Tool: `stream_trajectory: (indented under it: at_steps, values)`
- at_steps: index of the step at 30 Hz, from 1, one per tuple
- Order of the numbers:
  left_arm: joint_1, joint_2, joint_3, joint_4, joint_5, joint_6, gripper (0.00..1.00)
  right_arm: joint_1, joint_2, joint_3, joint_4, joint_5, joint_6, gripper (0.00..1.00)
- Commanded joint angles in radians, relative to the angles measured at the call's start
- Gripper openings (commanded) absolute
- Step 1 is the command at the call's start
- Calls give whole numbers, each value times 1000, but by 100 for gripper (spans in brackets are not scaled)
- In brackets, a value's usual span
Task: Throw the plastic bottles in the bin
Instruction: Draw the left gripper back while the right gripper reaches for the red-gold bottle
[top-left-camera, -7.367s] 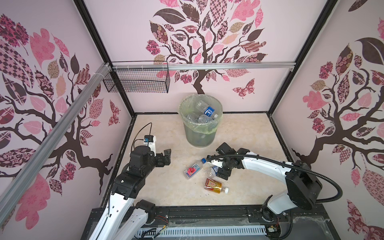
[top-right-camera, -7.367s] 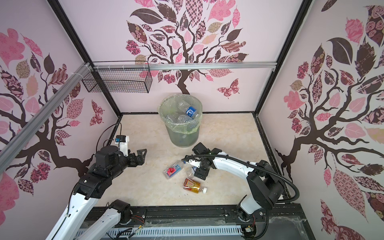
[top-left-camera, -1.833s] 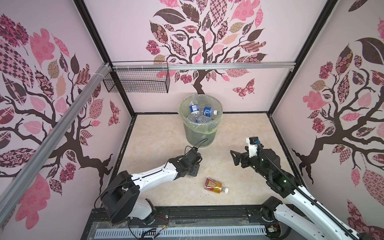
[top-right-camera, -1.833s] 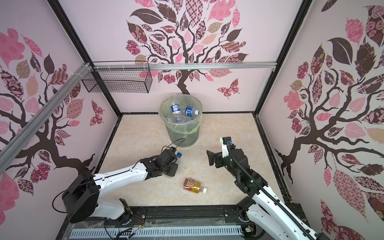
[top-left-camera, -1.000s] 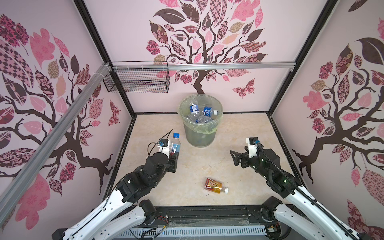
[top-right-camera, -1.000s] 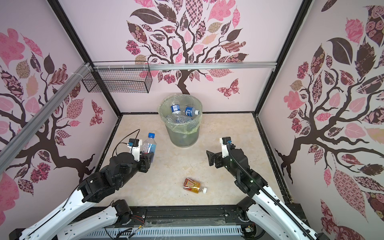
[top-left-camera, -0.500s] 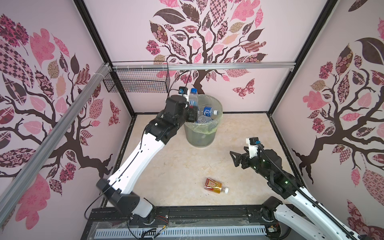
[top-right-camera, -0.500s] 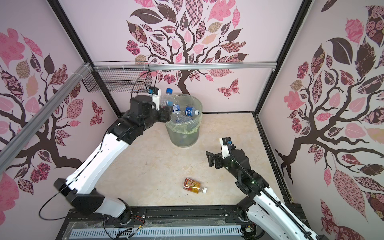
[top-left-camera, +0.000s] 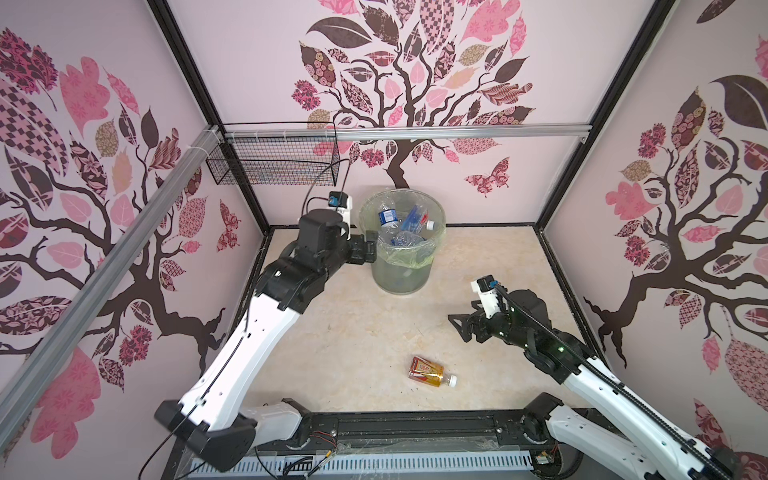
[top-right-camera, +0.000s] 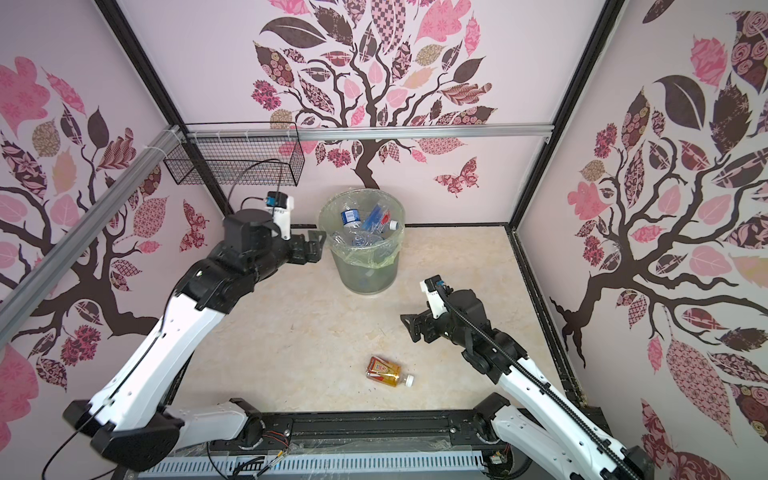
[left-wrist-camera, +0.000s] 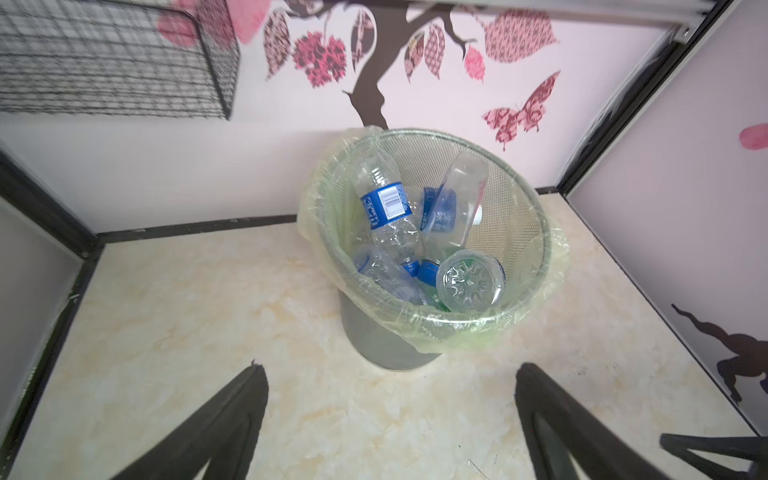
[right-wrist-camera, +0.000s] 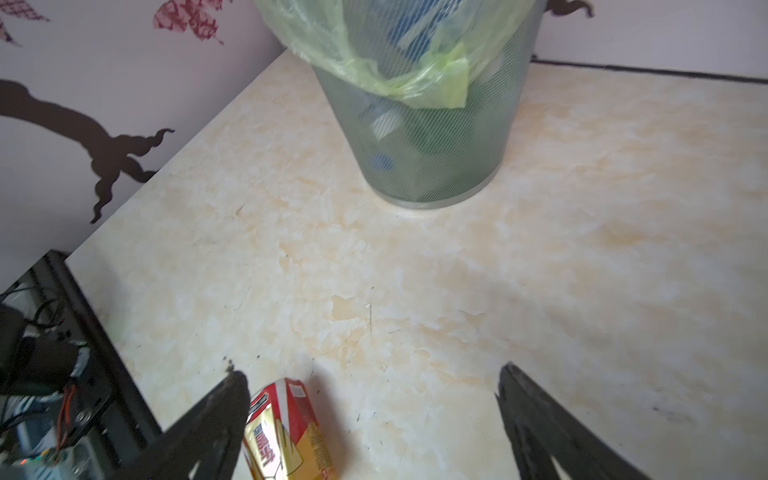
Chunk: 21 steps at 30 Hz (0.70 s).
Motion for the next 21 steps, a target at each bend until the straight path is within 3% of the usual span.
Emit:
stream_trajectory:
  at_steps: [1,5,10,15,21]
  values:
    - [5,-92,-147,-41,-74,-3,97,30,57,54,-29,-116,-34,92]
    - [11,-253,-317,-79,-148,-18,98,182,127,101,-103,5,-140,93]
    - [19,-391,-487,-88,-154,-39,98,253,241,163,-192,-50,-218,93]
    - [20,-436,-563,-85,-155,-54,98,326,341,200,-252,-38,-295,92]
    - [23,-460,-644,-16,-105,-51,98,437,519,233,-312,89,-352,91]
